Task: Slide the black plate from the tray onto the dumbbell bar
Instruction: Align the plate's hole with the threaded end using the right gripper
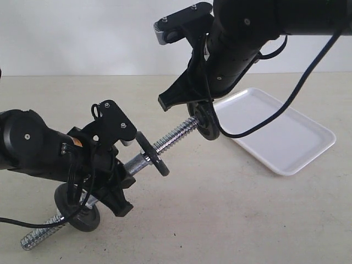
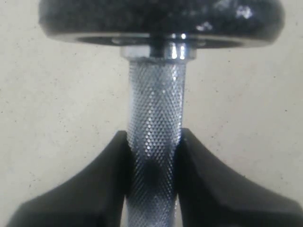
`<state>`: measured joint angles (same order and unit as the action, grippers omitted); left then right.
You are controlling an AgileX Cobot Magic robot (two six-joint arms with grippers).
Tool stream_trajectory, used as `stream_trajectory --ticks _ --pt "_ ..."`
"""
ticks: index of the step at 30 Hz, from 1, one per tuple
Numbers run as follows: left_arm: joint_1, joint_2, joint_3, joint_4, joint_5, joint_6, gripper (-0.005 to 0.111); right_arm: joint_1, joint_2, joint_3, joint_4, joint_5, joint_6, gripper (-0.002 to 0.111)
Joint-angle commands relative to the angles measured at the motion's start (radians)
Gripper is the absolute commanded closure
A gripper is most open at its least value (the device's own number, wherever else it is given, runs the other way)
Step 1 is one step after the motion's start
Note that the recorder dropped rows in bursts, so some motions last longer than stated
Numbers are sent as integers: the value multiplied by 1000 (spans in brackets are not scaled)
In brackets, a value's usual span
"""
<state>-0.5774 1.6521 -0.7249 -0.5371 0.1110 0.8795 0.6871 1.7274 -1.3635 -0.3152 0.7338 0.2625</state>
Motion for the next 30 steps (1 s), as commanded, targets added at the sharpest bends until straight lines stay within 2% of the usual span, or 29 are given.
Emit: stream_trajectory --ticks 1,30 --pt "-4 -41 -32 -22 -300 -6 102 3 -21 -14 2 -17 -15 109" --pt "-4 -41 -32 -22 -305 -42 102 11 29 -14 44 -78 -46 109"
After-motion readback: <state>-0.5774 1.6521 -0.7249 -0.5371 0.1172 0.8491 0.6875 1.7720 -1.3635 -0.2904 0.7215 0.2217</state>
